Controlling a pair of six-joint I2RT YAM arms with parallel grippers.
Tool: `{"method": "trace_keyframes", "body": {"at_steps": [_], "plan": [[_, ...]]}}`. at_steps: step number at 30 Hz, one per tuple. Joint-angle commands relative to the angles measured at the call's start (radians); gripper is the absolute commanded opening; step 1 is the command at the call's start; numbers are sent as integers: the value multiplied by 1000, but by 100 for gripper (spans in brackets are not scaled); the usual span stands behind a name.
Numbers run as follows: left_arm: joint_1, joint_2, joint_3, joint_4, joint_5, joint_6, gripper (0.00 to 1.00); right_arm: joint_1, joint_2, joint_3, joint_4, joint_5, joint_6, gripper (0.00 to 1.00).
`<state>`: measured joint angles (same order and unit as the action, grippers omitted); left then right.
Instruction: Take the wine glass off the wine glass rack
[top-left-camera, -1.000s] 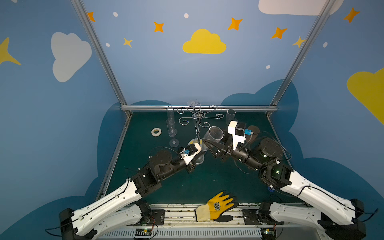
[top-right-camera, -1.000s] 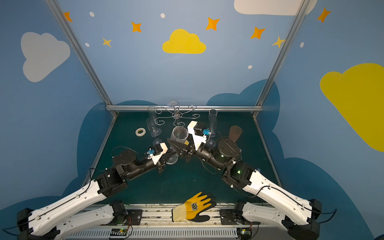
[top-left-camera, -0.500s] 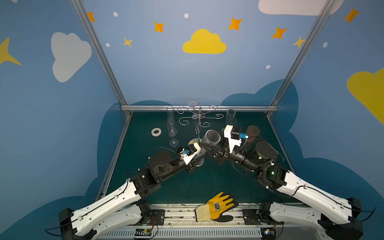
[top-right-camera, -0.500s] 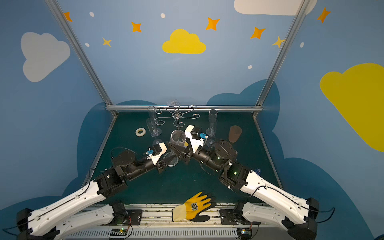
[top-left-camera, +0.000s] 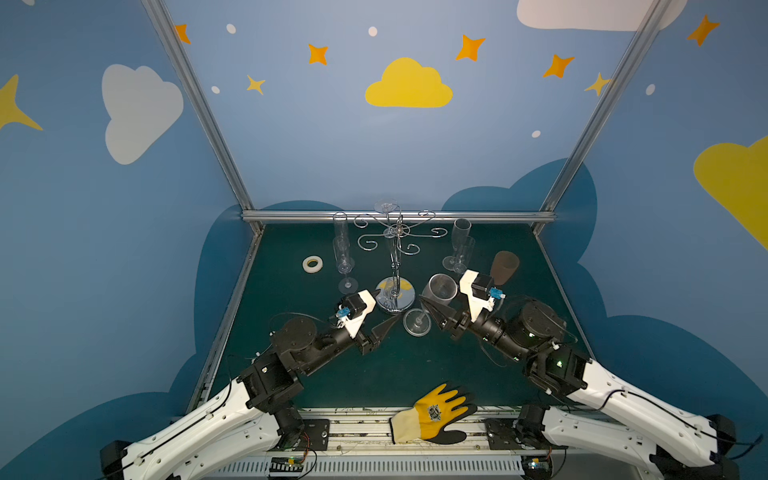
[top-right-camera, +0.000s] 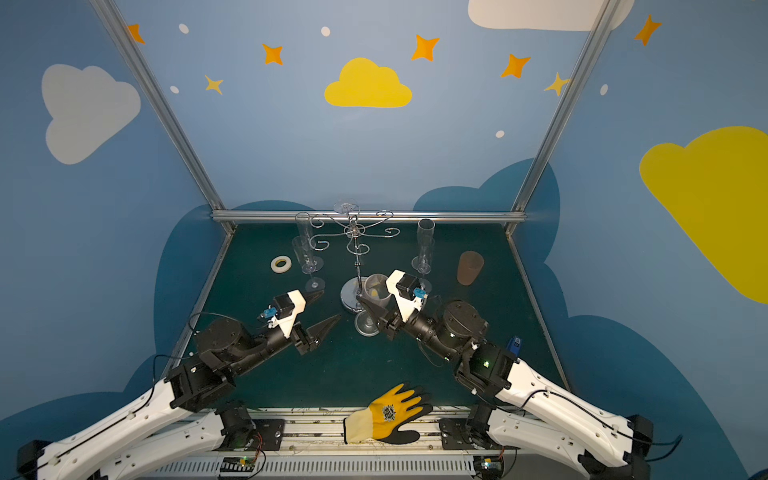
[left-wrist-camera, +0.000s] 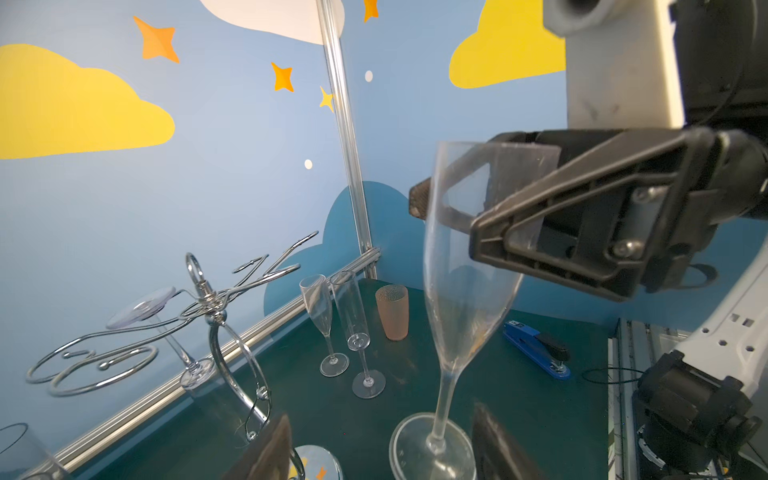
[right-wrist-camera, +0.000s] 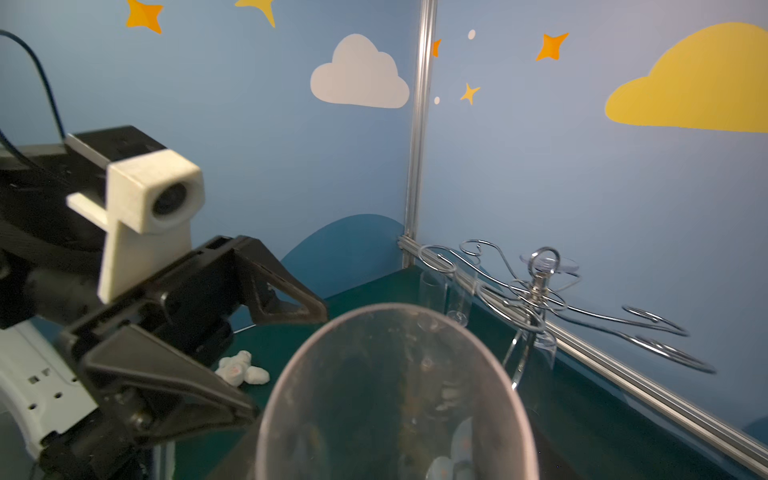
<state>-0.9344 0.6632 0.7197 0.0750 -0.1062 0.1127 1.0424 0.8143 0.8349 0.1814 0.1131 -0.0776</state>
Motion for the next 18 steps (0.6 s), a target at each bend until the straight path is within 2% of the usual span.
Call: {"method": "trace_keyframes", "body": {"at_steps": [1,5,10,14,18], "plan": [[-3,-44,-21,-27,-55,-53,68,-42,-49,-71,18,93,-56,47],[-3,-76,-36,-35,-87,-94,69,-153,-69,-170,72,90,-54,46],[-3,-70,-45,-27,-117,-123,68,-324,-31,-275,177,-24,-49,46],[-2,-67,-46,-18,-168,-129,69,-429,25,-297,218,-91,-32,46],[-3,-72,-59,4,-202,-159,68,-476,113,-265,207,-93,-4,45]]}}
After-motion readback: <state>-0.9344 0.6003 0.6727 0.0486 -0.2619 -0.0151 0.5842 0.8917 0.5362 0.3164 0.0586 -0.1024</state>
